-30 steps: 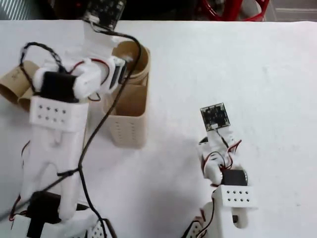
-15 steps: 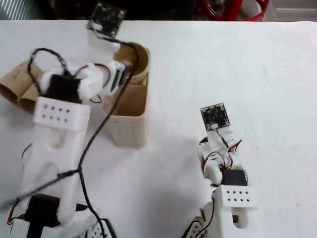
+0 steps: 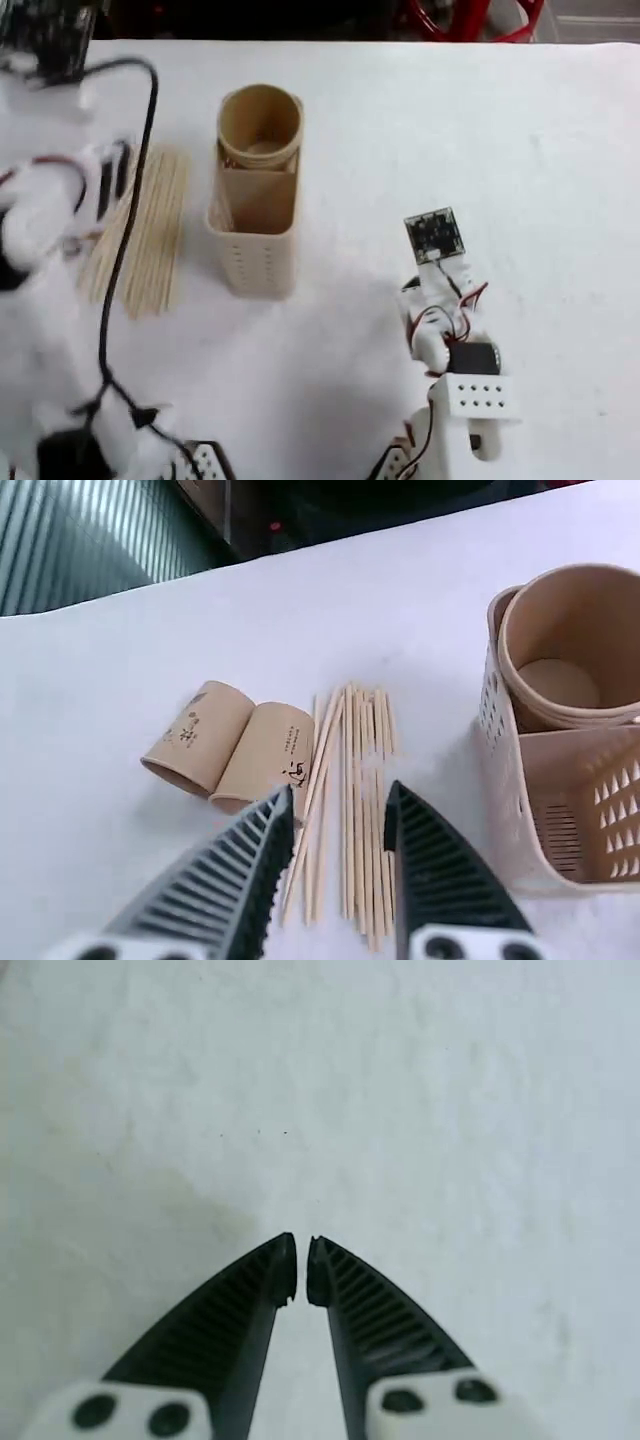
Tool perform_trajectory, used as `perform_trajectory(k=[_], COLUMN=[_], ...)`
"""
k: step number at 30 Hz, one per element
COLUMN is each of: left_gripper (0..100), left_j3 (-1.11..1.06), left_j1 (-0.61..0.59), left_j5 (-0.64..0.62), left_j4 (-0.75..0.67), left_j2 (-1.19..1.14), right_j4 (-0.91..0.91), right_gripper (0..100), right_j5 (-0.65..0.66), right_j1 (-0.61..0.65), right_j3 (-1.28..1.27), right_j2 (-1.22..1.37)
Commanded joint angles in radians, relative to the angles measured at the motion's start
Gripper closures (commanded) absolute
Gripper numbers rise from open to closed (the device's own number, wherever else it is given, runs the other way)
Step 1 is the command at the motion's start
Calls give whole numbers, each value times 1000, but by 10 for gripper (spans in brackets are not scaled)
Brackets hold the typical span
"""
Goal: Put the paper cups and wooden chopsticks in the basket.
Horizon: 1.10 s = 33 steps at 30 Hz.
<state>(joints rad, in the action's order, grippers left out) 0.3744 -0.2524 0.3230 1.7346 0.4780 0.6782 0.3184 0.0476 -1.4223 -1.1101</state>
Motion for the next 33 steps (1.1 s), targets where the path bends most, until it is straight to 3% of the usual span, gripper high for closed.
perform_trajectory(k=[1, 8, 13, 21, 33], left_gripper=[832, 814, 731, 729, 727], left_j3=[-356, -1272, -1536, -1574, -1195], left_j1=[-38, -188, -237, -237, -323], left_j5=[55, 68, 68, 63, -14], left_j4=[-140, -741, -1037, -1135, -1191], left_j2=[242, 535, 567, 504, -213], right_j4=[-12, -16, -13, -12, -12], right_gripper=[961, 961, 961, 961, 961], right_j5=[0, 0, 0, 0, 2], right_j1=[4, 13, 51, 48, 47], right_j3=[32, 20, 15, 14, 14], right_j2=[-15, -13, -13, -13, -13])
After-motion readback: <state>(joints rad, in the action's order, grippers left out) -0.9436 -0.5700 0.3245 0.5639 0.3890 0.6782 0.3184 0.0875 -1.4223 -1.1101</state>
